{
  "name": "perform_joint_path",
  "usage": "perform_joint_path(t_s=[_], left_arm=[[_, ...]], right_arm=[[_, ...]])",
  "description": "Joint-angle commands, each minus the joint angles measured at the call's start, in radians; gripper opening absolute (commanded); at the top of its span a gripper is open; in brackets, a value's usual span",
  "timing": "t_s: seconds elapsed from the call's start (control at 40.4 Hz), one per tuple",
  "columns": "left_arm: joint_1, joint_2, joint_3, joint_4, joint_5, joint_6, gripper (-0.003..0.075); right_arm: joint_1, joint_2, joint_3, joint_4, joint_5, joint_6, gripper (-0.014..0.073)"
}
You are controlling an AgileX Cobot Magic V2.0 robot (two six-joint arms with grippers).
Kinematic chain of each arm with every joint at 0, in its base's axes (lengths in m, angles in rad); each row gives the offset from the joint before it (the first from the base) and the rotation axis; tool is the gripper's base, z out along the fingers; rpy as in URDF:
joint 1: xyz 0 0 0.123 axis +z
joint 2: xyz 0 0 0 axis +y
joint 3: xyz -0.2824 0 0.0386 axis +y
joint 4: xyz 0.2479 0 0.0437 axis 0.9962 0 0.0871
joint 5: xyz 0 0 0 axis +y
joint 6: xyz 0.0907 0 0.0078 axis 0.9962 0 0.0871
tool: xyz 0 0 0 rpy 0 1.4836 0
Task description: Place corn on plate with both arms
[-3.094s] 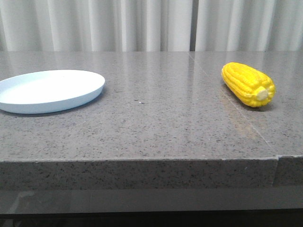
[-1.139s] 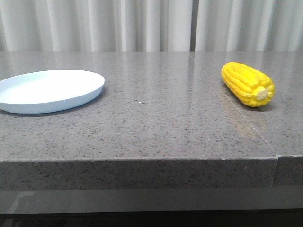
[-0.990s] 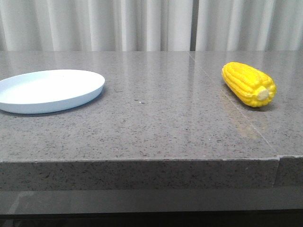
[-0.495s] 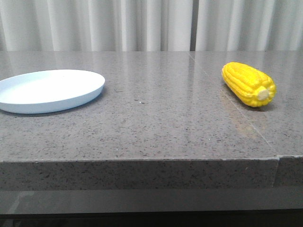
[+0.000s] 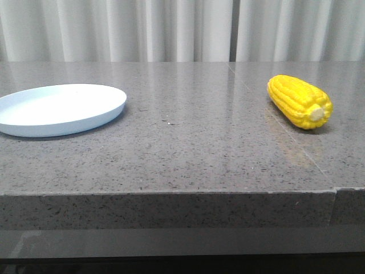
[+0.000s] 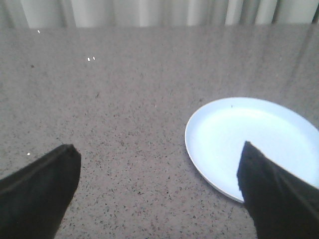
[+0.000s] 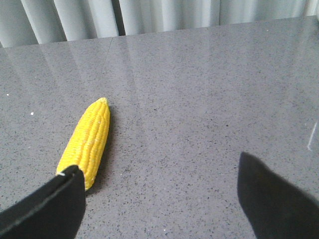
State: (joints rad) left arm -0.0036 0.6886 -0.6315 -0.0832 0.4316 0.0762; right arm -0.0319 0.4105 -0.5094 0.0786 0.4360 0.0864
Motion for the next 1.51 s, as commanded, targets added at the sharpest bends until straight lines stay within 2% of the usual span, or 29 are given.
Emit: perform_joint_path(t_s=[0.0, 0.248, 0.47, 0.767, 0.965, 1.089, 1.287, 1.485], left_arm=[[-0.002, 0.143, -0.108, -0.021, -0.019, 0.008, 0.0617], [-0.079, 0.46, -0.324, -0.073, 0.113, 0.008, 0.0617], [-0.103, 0.7, -0.481, -0.08, 0.212, 0.021, 0.0617], [-0.103, 0.881, -0.563, -0.087, 0.248, 0.023, 0.0597], [-0.103, 0.919, -0.564, -0.087, 0.246, 0.023, 0.0447], [-0.103, 0.923, -0.564, -0.089, 0.248, 0.023, 0.0325], [-0.103, 0.923, -0.564, -0.099, 0.222, 0.023, -0.0018], [-0.103, 0.906, -0.578, -0.177, 0.169, 0.023, -0.002]], right_arm=[[-0.002, 0.013, -0.032, -0.012, -0.077, -0.004, 0.0646], [-0.002, 0.013, -0.032, -0.012, -0.077, -0.004, 0.0646], [-0.002, 0.013, -0.032, -0.012, -0.077, -0.004, 0.0646], [-0.002, 0.013, -0.032, -0.012, -0.077, -0.004, 0.0646], [-0.002, 0.013, -0.032, -0.012, -0.077, -0.004, 0.0646], [-0.002, 0.013, -0.032, -0.012, -0.077, -0.004, 0.0646], [-0.002, 0.013, -0.032, -0.012, -0.078, -0.004, 0.0646], [-0.002, 0.013, -0.032, -0.012, -0.078, -0.004, 0.0646]])
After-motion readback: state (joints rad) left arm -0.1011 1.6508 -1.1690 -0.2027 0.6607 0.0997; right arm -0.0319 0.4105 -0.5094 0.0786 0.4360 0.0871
